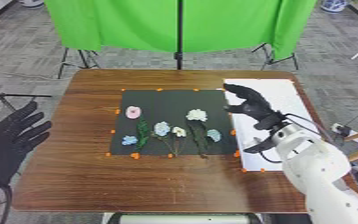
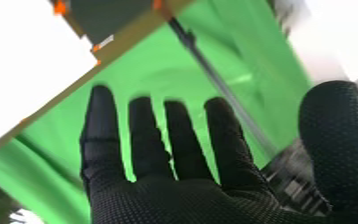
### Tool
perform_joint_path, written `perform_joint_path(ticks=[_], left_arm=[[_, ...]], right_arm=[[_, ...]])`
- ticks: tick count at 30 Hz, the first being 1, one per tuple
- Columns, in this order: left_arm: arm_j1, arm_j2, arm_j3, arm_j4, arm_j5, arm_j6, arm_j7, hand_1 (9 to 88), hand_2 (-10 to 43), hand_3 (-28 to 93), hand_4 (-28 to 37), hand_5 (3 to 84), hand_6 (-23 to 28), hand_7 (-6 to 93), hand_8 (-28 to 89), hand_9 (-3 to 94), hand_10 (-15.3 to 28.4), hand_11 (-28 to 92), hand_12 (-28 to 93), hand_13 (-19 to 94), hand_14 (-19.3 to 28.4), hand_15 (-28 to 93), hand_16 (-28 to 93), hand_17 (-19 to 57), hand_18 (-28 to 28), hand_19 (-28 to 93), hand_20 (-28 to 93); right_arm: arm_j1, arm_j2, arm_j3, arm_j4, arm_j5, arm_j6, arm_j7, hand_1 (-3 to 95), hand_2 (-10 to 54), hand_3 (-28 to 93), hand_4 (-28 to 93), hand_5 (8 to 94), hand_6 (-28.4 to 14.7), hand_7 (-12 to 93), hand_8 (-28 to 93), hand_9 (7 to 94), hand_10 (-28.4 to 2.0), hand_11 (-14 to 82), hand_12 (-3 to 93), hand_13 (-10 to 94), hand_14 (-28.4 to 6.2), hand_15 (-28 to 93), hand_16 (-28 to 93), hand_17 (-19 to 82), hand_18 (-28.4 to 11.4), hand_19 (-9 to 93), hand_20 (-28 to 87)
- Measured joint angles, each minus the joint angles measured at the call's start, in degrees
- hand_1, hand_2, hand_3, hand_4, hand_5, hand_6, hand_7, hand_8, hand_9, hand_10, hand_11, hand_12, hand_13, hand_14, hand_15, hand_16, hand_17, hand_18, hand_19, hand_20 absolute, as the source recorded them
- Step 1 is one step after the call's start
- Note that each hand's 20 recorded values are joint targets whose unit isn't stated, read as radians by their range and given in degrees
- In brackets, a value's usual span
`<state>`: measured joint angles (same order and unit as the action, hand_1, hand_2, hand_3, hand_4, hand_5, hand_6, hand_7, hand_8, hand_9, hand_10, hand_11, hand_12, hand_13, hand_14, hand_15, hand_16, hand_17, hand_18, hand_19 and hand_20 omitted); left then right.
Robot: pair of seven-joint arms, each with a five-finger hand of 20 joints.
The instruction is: Arrange flowers
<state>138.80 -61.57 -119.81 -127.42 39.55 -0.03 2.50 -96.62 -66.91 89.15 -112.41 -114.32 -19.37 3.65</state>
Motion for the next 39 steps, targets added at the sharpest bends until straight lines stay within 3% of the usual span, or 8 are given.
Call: perform_joint_path(ticks=[4, 6, 13, 19, 25, 29, 34, 39], left_arm=[[-0.47, 0.00, 0.10, -0.53, -0.06, 0.03, 0.16, 23.3, -4.0, 70, -28.3, 29.6, 1.2, 21.9, -11, 23.2, 10.4, 21, 15, 18, 13.2, 28, 1, -10.7, 23.1, 45, 6], [-0.73, -0.05, 0.37, -0.77, -0.11, 0.06, 0.37, 23.1, -4.6, 70, -28.2, 29.6, 1.1, 21.7, -11, 23.0, 10.3, 21, 15, 17, 12.6, 26, 1, -11.0, 23.1, 44, 5], [-1.14, -1.16, 0.40, -1.08, -0.53, -1.92, 0.63, 23.1, -5.5, 69, -28.2, 27.0, 0.8, 21.1, -10, 19.9, 9.9, 18, 16, 13, 11.2, 20, 3, -12.9, 23.9, 42, 5], [-2.54, -2.99, 1.69, -0.90, -0.66, -2.71, -0.50, 22.1, -5.4, 68, -28.3, 24.2, 0.8, 19.8, -10, 16.4, 8.7, 13, 18, 11, 10.4, 15, 7, -14.8, 23.6, 40, 5], [-3.40, -4.41, 3.74, -0.79, -0.66, -1.69, -0.59, 22.5, -7.1, 67, -28.3, 21.4, -0.4, 19.0, -10, 14.8, 7.7, 11, 18, 9, 10.6, 7, 7, -16.6, 22.9, 38, 5], [-3.93, -4.72, 4.83, -0.29, -0.39, -1.81, -0.35, 23.5, -9.0, 67, -28.3, 19.5, -0.5, 19.4, -10, 13.6, 7.3, 9, 21, 7, 10.5, 3, 10, -18.4, 23.0, 36, 5], [-6.23, -4.88, 6.90, 1.30, 0.13, -2.61, 0.37, 23.7, -9.0, 66, -28.3, 19.6, -0.3, 19.3, -10, 13.6, 7.3, 9, 22, 7, 10.6, 2, 11, -18.7, 23.0, 35, 5], [-8.31, -5.53, 8.25, 1.66, 0.16, -2.88, 0.55, 23.8, -8.8, 68, -27.8, 20.4, -0.1, 19.3, -9, 14.3, 7.5, 10, 22, 8, 10.7, 3, 11, -18.7, 23.1, 35, 5]], right_arm=[[0.40, -2.86, 9.96, -0.22, 8.43, -14.10, 1.67, 10.6, 2.1, 85, -27, 25.4, -4.7, 9, -10, 23.7, -10.4, 4.1, 25.4, 18, -10.0, -4, 41, -2, -18.9, 41, 21], [-0.36, -2.58, 12.29, -0.71, 13.82, -15.84, 2.63, 10.6, 1.5, 85, -26, 25.9, -5.1, 8, -9, 24.5, -9.8, 3.5, 24.7, 18, -9.3, -6, 41, -2, -18.1, 38, 19], [-9.50, -3.15, 17.54, -6.16, 34.95, -4.33, 1.99, 9.1, -1.7, 82, -27, 22.5, -4.2, 5, -8, 22.2, -8.3, -1.5, 23.3, 14, -9.5, -10, 40, -5, -18.1, 33, 16], [-14.94, -5.48, 20.66, -7.02, 48.82, -5.42, 2.53, 7.9, -1.7, 81, -28, 19.6, -4.2, 3, -7, 19.0, -8.9, -3.8, 24.1, 13, -10.5, -12, 41, -9, -18.7, 32, 15], [-15.64, -10.37, 19.99, -7.01, 49.66, -7.95, 4.46, 7.8, -1.3, 80, -28, 19.3, -4.8, 3, -6, 18.3, -10.3, -4.5, 25.4, 12, -11.1, -13, 42, -10, -19.6, 34, 14], [-15.54, -12.82, 18.35, -7.01, 45.54, -8.16, 4.56, 8.0, -1.3, 80, -28, 20.2, -5.1, 3, -6, 19.1, -10.1, -4.2, 26.0, 13, -10.8, -13, 42, -10, -19.9, 35, 14], [-15.76, -12.45, 15.57, -7.13, 43.52, -5.15, 1.99, 8.4, -2.0, 81, -28, 21.4, -4.7, 5, -6, 20.4, -9.5, -3.7, 26.4, 14, -10.1, -12, 43, -10, -19.7, 35, 14], [-16.74, -12.19, 15.34, -8.20, 43.49, -0.15, -1.27, 8.7, -1.8, 81, -28, 21.7, -4.6, 5, -7, 20.7, -10.4, -3.7, 26.3, 14, -10.2, -12, 43, -10, -19.7, 35, 14]])
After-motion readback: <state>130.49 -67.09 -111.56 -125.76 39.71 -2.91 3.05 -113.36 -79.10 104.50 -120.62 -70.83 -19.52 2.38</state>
